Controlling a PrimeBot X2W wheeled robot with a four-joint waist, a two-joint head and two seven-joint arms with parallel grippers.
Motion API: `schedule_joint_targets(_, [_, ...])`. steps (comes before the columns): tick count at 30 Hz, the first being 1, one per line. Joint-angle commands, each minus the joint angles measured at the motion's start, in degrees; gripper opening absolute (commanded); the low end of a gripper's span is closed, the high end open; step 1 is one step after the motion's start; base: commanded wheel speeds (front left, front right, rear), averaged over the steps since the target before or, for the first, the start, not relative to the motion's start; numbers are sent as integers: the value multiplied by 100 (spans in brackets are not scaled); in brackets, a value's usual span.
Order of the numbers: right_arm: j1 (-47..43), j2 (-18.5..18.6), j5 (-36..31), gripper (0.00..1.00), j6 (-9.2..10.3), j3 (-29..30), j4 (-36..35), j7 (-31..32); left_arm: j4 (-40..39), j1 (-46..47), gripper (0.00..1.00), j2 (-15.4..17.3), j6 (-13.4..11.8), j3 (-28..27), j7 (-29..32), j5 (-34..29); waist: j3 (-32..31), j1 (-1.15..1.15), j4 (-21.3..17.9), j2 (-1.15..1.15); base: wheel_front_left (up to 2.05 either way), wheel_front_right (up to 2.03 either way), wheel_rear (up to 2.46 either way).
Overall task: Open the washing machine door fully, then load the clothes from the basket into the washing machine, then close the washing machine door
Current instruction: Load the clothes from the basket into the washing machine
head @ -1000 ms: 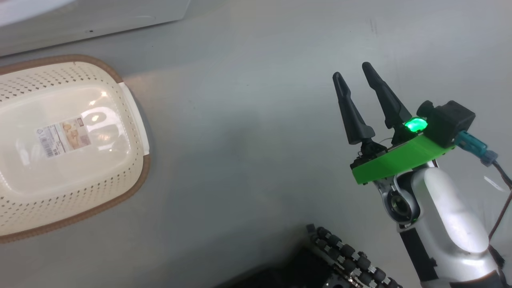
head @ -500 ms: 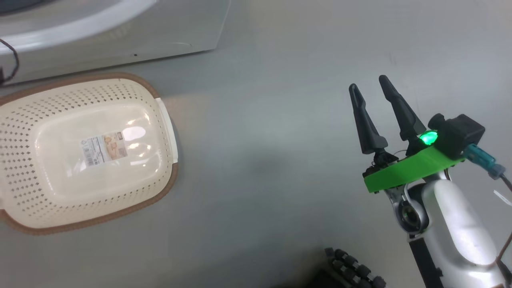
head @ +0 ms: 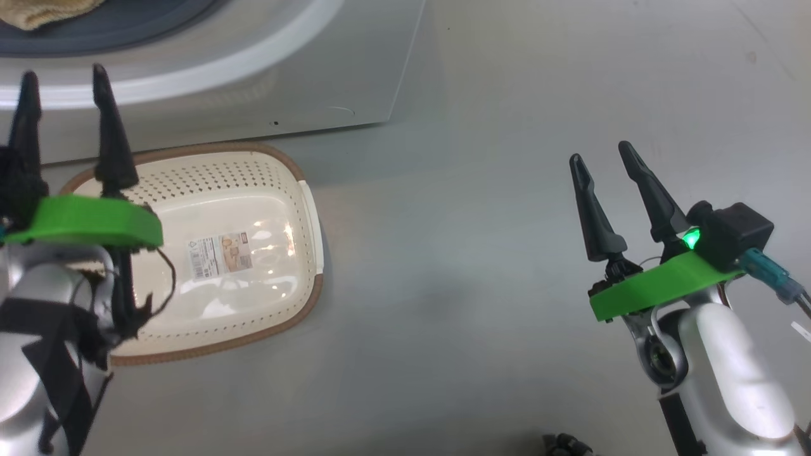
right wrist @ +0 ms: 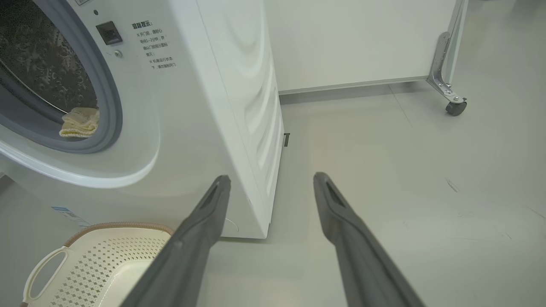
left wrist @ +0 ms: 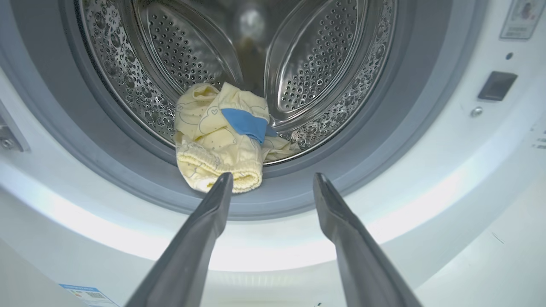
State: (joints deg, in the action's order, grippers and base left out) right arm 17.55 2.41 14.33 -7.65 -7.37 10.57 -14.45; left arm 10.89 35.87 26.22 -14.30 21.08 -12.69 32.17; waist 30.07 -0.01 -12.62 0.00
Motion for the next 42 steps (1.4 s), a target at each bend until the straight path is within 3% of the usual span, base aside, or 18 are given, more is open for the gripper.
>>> schedule_joint_targets(1, [-124,47,-129,100,16,-27,-160,-55,-446,-385,100,135,-865,-161,-77,-79,-196,1,156,0,0,0,0])
schedule_joint_targets(9, [-307,84,-390,100,16,71,-154,-10,-846,-1377,100,-122,-1143,24,-145,-95,-593,1,432,0,0,0,0])
schedule_joint_targets(22, [-800,120,-530,100,16,207,-354,300,-570,-2096,100,-467,-1188,151,-215,-160,-1290,1,722,0,0,0,0])
schedule_joint_targets(42, [-1115,84,-530,100,16,187,-620,536,-362,-2394,100,-673,-1125,128,-228,-229,-1639,1,761,0,0,0,0])
